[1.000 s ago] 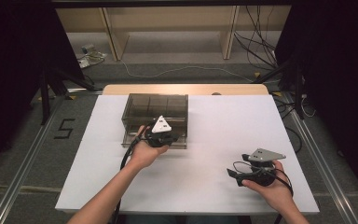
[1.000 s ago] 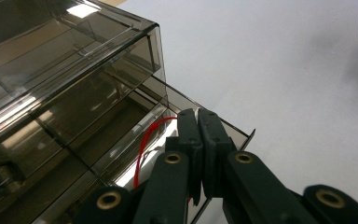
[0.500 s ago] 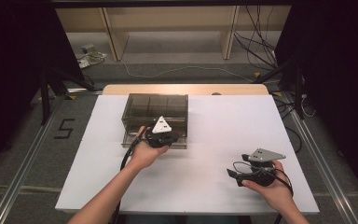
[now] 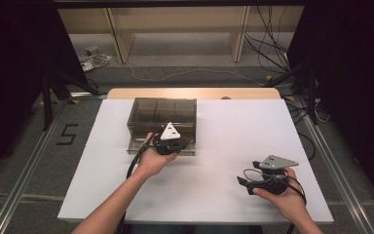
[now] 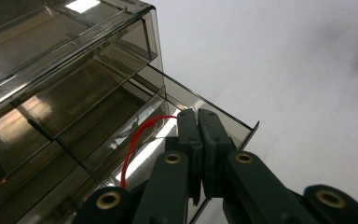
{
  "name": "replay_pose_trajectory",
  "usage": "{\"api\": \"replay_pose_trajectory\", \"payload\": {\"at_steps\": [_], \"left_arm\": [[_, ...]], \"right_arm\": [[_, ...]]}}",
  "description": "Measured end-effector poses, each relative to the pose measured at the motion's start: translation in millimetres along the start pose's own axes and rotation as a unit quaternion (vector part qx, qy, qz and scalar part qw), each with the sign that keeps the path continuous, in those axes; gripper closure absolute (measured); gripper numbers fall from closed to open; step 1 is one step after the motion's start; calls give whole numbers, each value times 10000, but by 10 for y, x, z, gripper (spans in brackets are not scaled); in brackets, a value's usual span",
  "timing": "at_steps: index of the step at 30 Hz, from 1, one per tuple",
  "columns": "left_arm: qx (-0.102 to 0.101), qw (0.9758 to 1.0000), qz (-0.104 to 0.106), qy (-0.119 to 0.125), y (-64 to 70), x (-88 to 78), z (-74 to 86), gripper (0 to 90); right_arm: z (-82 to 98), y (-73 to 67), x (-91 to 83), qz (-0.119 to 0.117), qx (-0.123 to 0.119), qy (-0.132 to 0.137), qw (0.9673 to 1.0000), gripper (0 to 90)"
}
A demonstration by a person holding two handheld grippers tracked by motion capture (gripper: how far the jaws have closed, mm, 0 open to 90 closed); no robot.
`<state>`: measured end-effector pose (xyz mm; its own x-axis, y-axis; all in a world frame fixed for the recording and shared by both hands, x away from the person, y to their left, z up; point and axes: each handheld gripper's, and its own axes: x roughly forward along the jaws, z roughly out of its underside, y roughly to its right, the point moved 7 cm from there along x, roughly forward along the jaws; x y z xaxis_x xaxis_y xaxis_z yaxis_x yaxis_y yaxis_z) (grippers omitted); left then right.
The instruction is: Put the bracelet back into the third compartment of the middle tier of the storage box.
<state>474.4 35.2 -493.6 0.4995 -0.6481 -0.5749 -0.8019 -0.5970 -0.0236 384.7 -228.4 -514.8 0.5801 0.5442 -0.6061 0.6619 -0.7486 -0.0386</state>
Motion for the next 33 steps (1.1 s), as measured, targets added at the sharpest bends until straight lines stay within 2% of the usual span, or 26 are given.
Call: {"api": "replay_pose_trajectory", "payload": {"at_steps": [12,33], "left_arm": [[9,10000,-18,-25,0,16,14,880],[-94,9999,-31,-51,-12,36,40,875]], "right_arm": [[-3,-4,5,4,2,9,10000,168],[-3,-6,5,-3,-10,5,10000,168]]}}
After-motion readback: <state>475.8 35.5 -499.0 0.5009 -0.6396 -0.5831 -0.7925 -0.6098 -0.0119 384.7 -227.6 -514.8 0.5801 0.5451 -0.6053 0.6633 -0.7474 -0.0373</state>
